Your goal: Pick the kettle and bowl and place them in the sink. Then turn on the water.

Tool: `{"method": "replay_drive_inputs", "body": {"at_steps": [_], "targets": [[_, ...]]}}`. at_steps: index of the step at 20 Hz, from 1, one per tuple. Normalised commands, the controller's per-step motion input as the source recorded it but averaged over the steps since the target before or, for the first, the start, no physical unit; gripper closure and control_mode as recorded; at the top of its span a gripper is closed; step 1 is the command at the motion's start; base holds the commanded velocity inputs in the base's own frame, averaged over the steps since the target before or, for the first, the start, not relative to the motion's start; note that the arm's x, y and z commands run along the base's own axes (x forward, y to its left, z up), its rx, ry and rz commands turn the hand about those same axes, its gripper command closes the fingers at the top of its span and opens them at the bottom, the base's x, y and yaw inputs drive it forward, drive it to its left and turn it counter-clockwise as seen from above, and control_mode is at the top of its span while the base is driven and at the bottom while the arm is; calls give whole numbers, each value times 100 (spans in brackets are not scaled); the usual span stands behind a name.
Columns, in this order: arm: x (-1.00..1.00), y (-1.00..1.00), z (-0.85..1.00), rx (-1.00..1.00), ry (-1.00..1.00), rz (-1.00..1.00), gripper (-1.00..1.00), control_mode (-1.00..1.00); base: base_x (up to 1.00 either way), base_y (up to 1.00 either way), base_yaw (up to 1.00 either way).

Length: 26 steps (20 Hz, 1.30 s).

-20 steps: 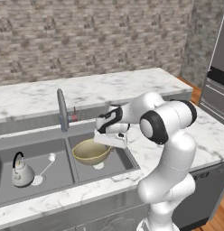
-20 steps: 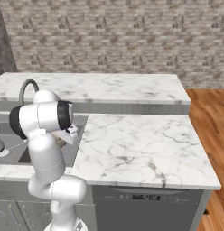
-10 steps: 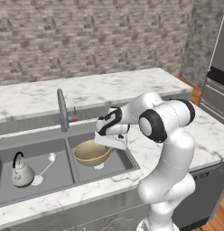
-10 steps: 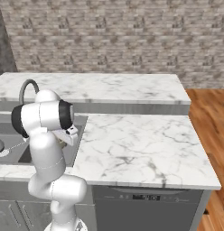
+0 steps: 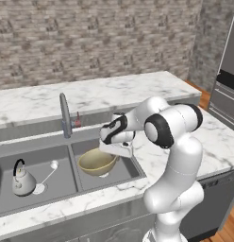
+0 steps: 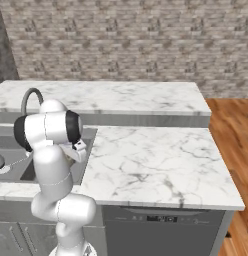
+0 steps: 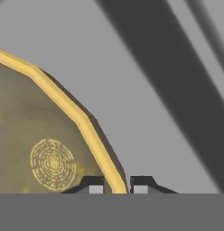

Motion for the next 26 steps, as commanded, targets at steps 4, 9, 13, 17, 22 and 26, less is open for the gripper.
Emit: {"method": "replay_drive_inputs", "body": {"at_steps": [4,9,13,17,22,26], "targets": [[3,0,-30,-7,-1,-3,100,-100,0,0,0],[0,0,-27,-6,-1,-1,100,-100,0,0,0],[0,1,-1,0,0,0,100,-100,0,0,0],[0,0,0,0,0,0,-100,-100,0,0,0],[0,0,0,0,0,0,-100,-100,0,0,0],[0,0,0,0,0,0,-100,-100,0,0,0]]}}
